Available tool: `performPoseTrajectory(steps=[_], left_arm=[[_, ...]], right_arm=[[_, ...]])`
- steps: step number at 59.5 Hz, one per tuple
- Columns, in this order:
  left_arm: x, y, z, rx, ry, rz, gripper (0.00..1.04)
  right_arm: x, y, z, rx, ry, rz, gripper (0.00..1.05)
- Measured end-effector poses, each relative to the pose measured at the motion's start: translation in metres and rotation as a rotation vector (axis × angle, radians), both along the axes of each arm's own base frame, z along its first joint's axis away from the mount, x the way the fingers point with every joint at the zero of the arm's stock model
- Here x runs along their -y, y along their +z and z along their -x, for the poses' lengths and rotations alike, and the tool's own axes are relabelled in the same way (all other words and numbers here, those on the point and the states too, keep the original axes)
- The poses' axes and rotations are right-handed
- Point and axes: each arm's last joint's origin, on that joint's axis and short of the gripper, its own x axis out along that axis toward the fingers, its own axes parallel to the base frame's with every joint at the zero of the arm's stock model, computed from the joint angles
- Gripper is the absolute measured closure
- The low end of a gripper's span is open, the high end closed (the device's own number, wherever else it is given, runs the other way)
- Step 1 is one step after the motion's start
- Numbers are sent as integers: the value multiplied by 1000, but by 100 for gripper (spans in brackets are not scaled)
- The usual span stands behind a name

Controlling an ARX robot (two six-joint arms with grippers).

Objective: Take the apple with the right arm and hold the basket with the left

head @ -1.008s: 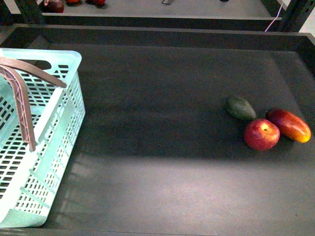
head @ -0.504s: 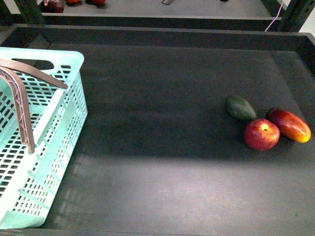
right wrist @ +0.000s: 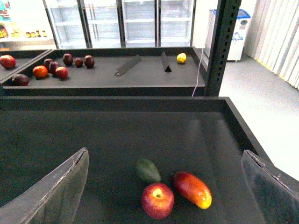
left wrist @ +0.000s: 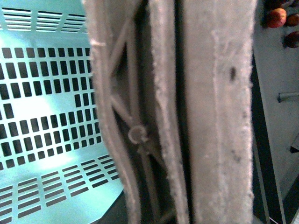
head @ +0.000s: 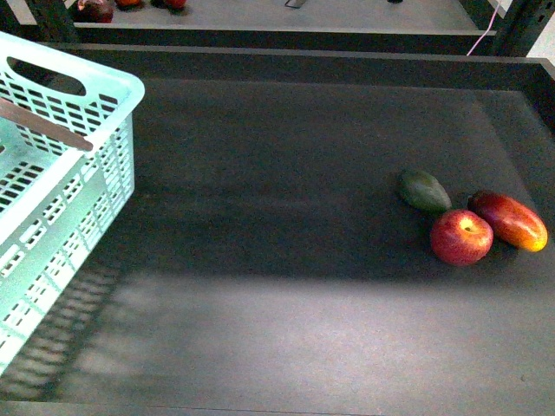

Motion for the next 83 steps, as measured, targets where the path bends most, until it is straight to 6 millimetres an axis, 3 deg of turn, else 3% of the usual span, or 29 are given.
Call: performPoseTrajectory(steps=[6,12,26,37,42,58,79,83], left_arm=[[9,18,1,21,-48,-27,90],[31,34,5,35,-116,-52,90],[114,74,15,121,-343,-30,90],[172,89,25,168,-497,2,90],[188,87,30,164,-540,7,90],[213,86,37,206,-625,-5,90],[215,87,36,226,-650,-27,90],[214,87,36,227,-647,-33,90]], right_arm=[[0,0,0,0,0,0,9],[0,0,0,0,0,0,9],[0,0,0,0,0,0,9],[0,0,0,0,0,0,9],[0,0,0,0,0,0,9],[0,0,0,0,0,0,9],[0,0,0,0,0,0,9],[0,-1,0,-119,-1,16,9]])
